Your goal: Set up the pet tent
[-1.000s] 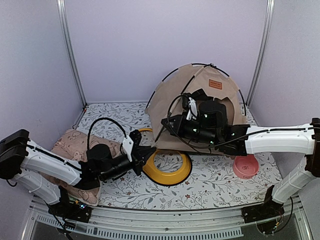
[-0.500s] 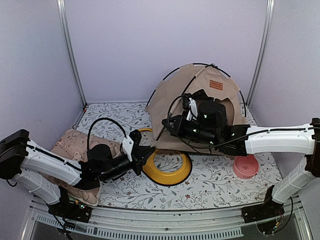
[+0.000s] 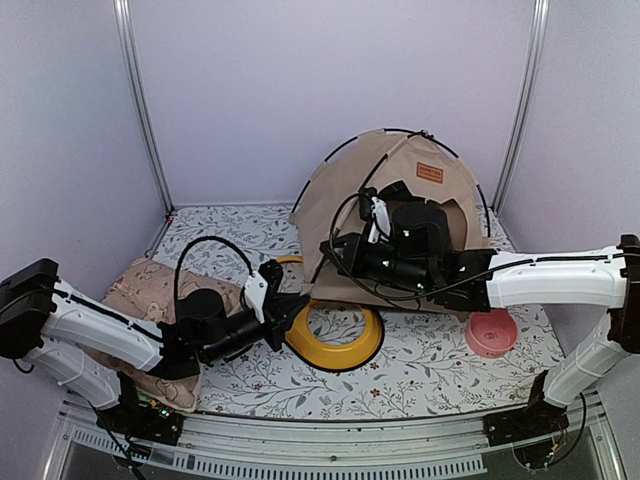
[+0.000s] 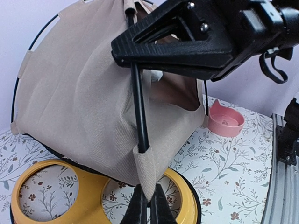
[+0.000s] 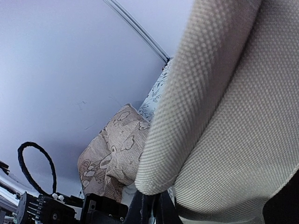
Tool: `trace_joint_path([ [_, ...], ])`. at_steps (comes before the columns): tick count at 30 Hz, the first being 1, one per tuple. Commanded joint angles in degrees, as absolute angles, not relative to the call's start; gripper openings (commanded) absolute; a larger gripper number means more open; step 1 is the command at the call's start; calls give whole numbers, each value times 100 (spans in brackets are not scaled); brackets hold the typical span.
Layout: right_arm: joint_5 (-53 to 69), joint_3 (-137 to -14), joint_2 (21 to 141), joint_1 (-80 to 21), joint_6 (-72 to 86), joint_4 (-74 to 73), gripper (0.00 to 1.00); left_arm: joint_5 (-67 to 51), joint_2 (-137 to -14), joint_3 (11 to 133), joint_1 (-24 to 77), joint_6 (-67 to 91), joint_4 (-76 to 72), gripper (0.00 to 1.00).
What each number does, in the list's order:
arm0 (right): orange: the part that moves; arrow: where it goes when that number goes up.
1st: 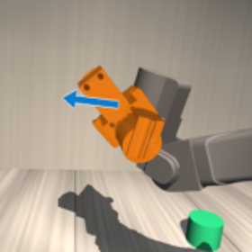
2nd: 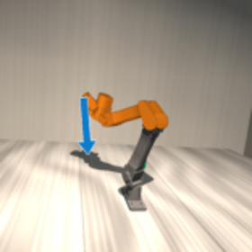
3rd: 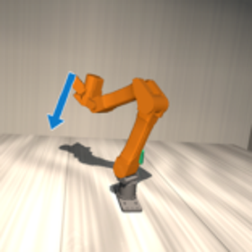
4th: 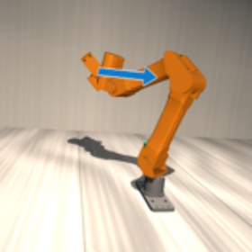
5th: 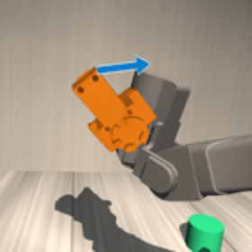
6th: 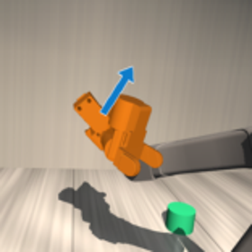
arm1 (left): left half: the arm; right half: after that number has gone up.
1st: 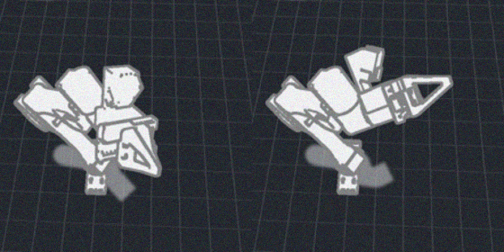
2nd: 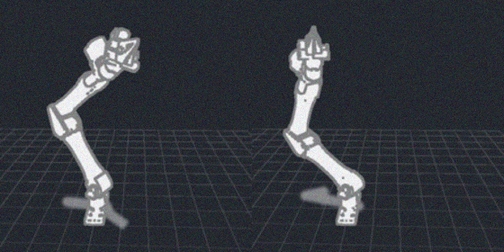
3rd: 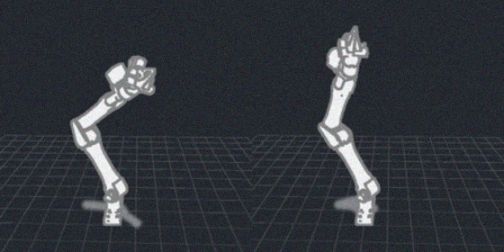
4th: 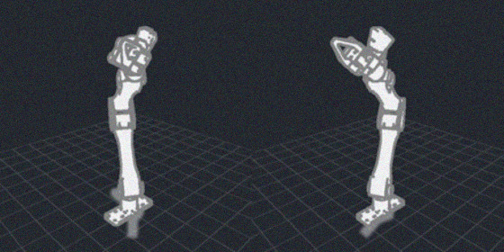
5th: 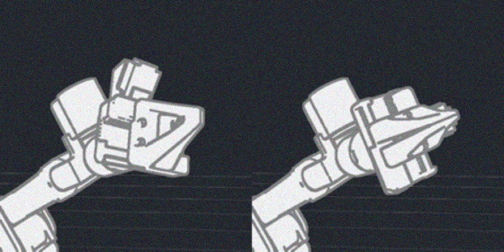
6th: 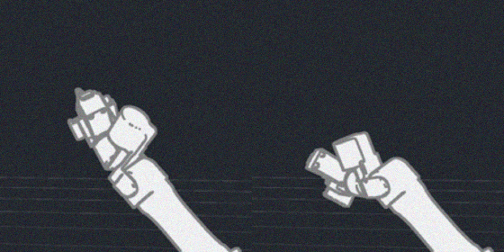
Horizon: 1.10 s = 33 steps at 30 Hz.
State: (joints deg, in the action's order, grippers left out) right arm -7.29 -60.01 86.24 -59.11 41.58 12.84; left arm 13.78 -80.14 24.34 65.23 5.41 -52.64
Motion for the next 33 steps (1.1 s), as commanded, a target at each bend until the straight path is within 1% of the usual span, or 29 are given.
trace_joint_path([
  [1,-873,-6136,8926,-6003,3786,998,0,1319,-7887,2584,6519,659,-5437,0],
  [12,-637,-6170,9200,-6168,3902,1107,0,1206,-7936,2755,6245,1026,-4994,1],
  [14,-620,-6136,9239,-6186,3914,1114,0,1109,-7933,2760,6186,1106,-4952,5],
  [17,-579,-6109,9317,-6185,3957,1114,0,990,-7928,2779,6163,1133,-4891,18],
  [19,-539,-6131,9361,-6187,3989,1116,0,966,-7928,2818,6157,1150,-4782,24],
  [22,-519,-6177,9410,-6186,3991,1107,0,954,-7895,2834,6158,1160,-4684,29],
  [25,-504,-6244,9431,-6185,3992,1107,0,1013,-7866,2839,6145,1136,-4588,31],
  [29,-419,-6324,9439,-6187,3989,1100,15,1098,-7857,2860,6087,1157,-4487,33],
  [30,-395,-6338,9437,-6190,3990,1088,17,1099,-7852,2870,6073,1164,-4456,33],
  [31,-388,-6360,9431,-6188,3982,1057,24,1093,-7853,2880,6055,1167,-4430,32],
  [33,-408,-6367,9408,-6188,3990,1002,32,1094,-7856,2919,6024,1182,-4358,32],
])
